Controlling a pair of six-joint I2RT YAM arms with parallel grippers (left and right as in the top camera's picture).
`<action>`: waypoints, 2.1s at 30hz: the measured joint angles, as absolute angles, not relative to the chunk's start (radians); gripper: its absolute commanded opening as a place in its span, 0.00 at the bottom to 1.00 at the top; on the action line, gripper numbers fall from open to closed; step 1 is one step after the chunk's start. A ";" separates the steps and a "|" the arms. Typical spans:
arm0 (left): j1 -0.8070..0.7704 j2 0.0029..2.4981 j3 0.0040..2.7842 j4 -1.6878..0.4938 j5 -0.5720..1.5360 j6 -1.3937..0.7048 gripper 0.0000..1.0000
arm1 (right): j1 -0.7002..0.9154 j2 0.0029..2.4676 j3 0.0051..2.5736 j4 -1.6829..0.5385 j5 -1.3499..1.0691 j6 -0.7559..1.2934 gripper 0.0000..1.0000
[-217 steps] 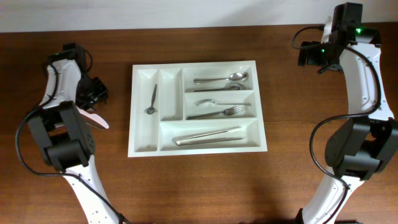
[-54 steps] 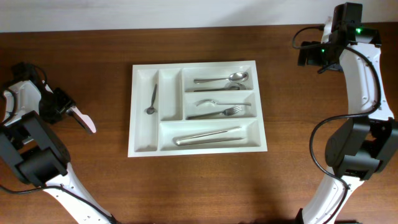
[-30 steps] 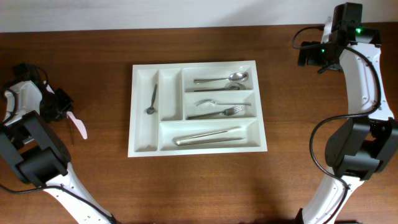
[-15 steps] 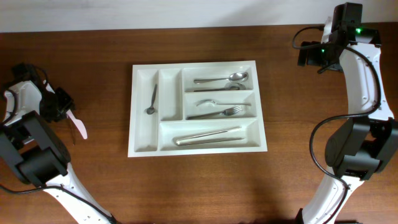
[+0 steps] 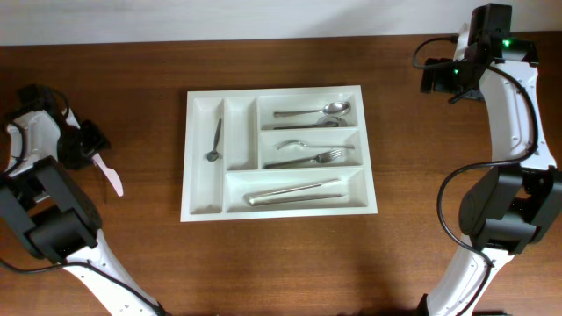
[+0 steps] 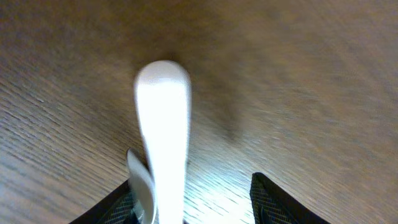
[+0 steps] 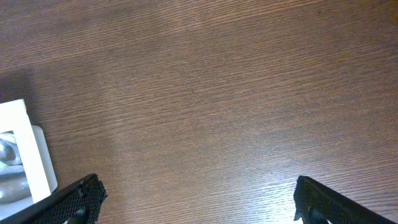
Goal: Pack container
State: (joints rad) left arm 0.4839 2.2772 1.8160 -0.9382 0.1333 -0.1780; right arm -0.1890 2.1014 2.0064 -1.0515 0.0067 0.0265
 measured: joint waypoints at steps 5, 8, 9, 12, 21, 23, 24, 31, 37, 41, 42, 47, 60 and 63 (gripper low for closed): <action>0.441 2.178 1.832 -0.965 0.130 -0.164 0.58 | -0.189 2.101 2.006 -1.052 0.007 0.027 0.99; 0.414 2.127 1.847 -1.029 0.116 -0.159 0.59 | -0.189 2.101 2.006 -1.052 0.007 0.027 0.99; 0.409 2.124 1.847 -1.046 0.107 -0.157 0.58 | -0.189 2.101 2.006 -1.052 0.007 0.027 0.99; 0.402 2.124 1.846 -1.081 0.081 -0.156 0.58 | -0.189 2.101 2.006 -1.052 0.007 0.027 0.99; 0.401 2.124 1.800 -1.092 0.044 -0.166 0.58 | -0.189 2.101 2.006 -1.052 0.007 0.027 0.99; 0.401 2.124 1.760 -1.069 0.035 -0.191 0.59 | -0.189 2.101 2.006 -1.052 0.007 0.027 0.98; 0.401 2.124 1.734 -1.053 0.031 -0.207 0.59 | -0.189 2.101 2.006 -1.051 0.007 0.026 0.99; 0.401 2.124 1.607 -0.955 0.024 -0.297 0.59 | -0.189 2.101 2.006 -1.052 0.007 0.027 0.99; 0.401 2.124 1.564 -0.870 0.025 -0.334 0.59 | -0.189 2.101 2.006 -1.052 0.007 0.027 0.99; 0.401 2.124 1.555 -0.813 0.025 -0.338 0.59 | -0.189 2.101 2.006 -1.052 0.007 0.027 0.99; 0.401 2.124 1.555 -0.805 0.025 -0.338 0.59 | -0.189 2.101 2.006 -1.052 0.007 0.027 0.99; 0.401 2.124 1.554 -0.788 0.014 -0.341 0.59 | -0.189 2.101 2.006 -1.052 0.007 0.027 0.99; 0.401 2.122 1.486 -0.755 -0.036 -0.342 0.59 | -0.189 2.101 2.006 -1.052 0.007 0.027 0.99; 0.400 2.112 1.468 -0.735 -0.043 -0.341 0.48 | -0.189 2.101 2.006 -1.052 0.007 0.027 0.99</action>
State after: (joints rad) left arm 0.4000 2.1124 1.4685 -0.7353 -0.0425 -0.3412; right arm -0.1894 2.1014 2.0060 -1.0515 0.0067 0.0265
